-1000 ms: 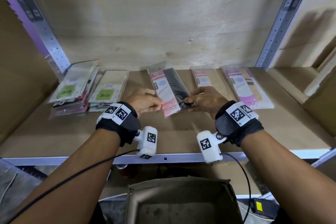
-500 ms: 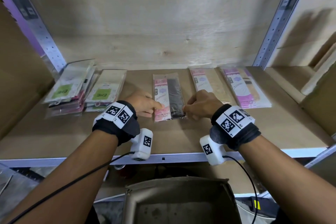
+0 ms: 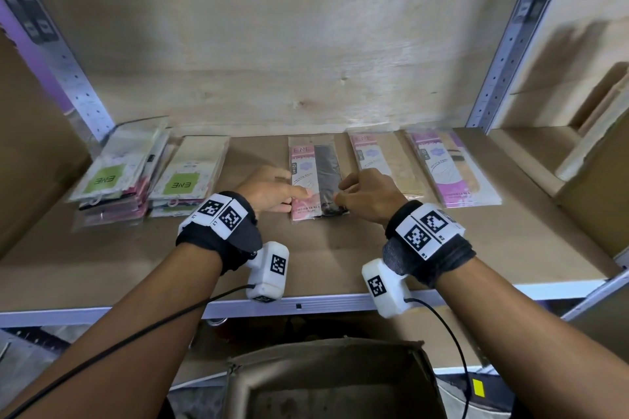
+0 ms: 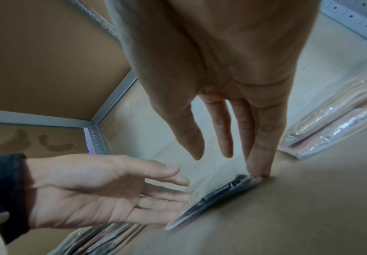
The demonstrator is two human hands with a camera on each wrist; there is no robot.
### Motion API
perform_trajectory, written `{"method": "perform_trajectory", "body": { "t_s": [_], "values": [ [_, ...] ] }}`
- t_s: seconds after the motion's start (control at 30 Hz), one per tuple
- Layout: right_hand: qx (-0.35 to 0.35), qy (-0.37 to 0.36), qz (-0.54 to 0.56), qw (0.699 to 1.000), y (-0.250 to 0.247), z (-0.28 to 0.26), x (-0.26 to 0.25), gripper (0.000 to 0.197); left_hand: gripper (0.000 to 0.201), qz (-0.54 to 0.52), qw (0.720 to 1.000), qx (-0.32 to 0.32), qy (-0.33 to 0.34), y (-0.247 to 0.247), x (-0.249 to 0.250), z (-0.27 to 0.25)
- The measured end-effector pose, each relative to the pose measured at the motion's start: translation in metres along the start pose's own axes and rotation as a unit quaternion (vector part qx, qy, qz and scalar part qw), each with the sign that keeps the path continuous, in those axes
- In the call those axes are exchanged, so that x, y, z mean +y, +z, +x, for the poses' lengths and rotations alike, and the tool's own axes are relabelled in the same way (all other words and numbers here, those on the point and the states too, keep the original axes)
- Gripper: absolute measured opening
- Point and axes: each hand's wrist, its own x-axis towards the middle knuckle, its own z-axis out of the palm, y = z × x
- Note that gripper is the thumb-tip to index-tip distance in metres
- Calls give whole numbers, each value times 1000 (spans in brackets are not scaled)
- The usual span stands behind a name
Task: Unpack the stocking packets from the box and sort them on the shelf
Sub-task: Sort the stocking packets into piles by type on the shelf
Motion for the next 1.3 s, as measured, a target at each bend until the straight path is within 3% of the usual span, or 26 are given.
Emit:
{"method": "perform_trajectory", "body": {
  "t_s": [0.27, 0.5, 0.6, 0.7, 0.77, 0.83, 1.03, 1.17, 1.3],
  "values": [
    [9, -11, 6, 1000, 0, 6, 3, 36, 57, -16, 1000, 7, 9, 4, 3, 12],
    [6, -21, 4, 1000, 0, 9, 3, 32, 46, -13, 1000, 16, 11, 0, 2, 15],
    [20, -41, 21, 999, -2, 7, 0, 28, 56, -8, 998, 64, 21, -13, 2, 14],
    [17, -53, 72, 996, 0, 6, -11, 14, 36, -13, 986, 156, 52, -39, 1, 11],
    [-13, -37, 140, 989, 5, 7, -25, 5, 21, -37, 973, 217, 63, -60, -1, 6],
    [-52, -24, 181, 982, 14, 13, -40, 5, 23, -62, 963, 255, 59, -81, -6, 4],
    [-148, -27, 164, 975, 73, 53, -96, 4, 19, -84, 944, 317, 31, -141, -33, -9],
    [-172, 20, 148, 974, 126, 82, -131, 31, 18, -101, 940, 324, 27, -174, -52, -17],
    [-173, 12, 27, 985, 169, 99, -159, 62, 22, -110, 942, 318, 13, -197, -66, -19]
  ]
}}
